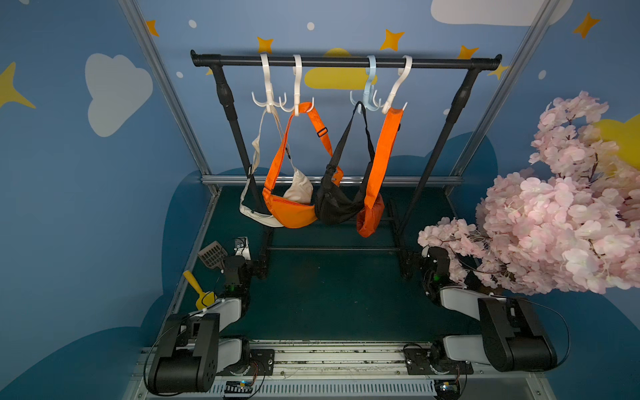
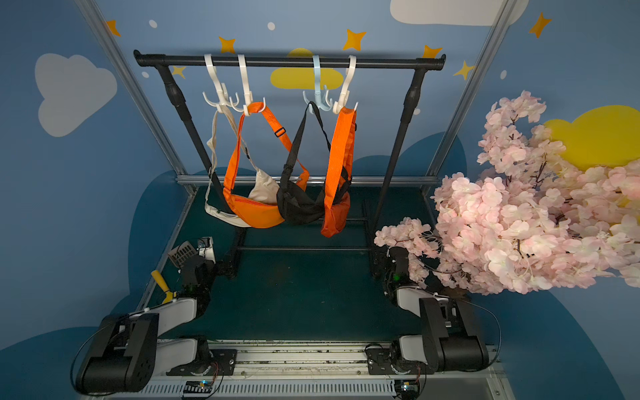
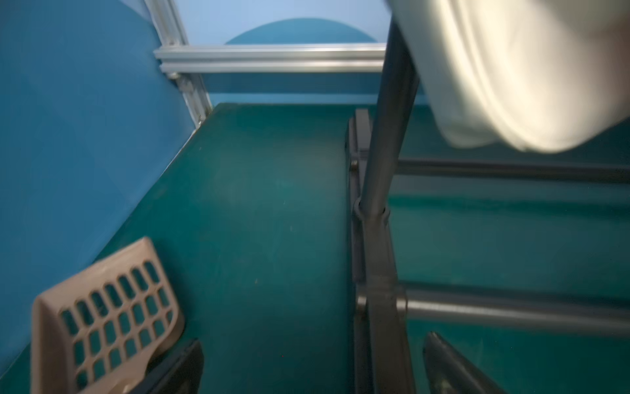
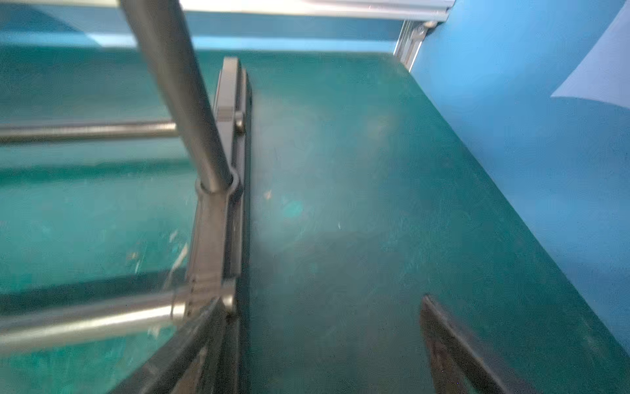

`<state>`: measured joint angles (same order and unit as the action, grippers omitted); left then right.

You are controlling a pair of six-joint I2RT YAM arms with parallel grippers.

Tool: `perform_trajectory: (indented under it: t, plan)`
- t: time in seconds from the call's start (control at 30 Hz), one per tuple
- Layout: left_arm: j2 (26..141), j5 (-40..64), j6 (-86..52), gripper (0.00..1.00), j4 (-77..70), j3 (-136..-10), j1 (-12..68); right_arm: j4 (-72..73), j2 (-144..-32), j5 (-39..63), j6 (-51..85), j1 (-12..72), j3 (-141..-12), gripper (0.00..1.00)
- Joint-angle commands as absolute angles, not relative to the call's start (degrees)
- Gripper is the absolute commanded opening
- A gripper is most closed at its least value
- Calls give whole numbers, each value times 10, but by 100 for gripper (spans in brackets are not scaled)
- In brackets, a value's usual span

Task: Hang the bag on a hook
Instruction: Reset both arms

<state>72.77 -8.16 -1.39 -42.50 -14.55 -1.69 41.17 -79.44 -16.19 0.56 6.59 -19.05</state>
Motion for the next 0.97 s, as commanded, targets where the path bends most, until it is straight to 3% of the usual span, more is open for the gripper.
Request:
perform_trajectory:
  t: [0.0,0.13,0.23,0.37,0.93]
  plan:
    - [743,-31,-28,100,-447,-169,-26,492,-841,-140,-1,63,-206,89]
    - [837,15,-17,100,-600,-134,-26,559,-889,-136,-12,65,-199,89]
    - [908,15,-12,100,-667,-144,-24,515,-872,-127,-11,66,-207,89]
    - [869,4,-19,100,-482,-210,-24,521,-875,-128,-11,66,-206,89]
    - [880,-47,-27,100,-475,-224,-14,521,-878,-128,-10,64,-209,89]
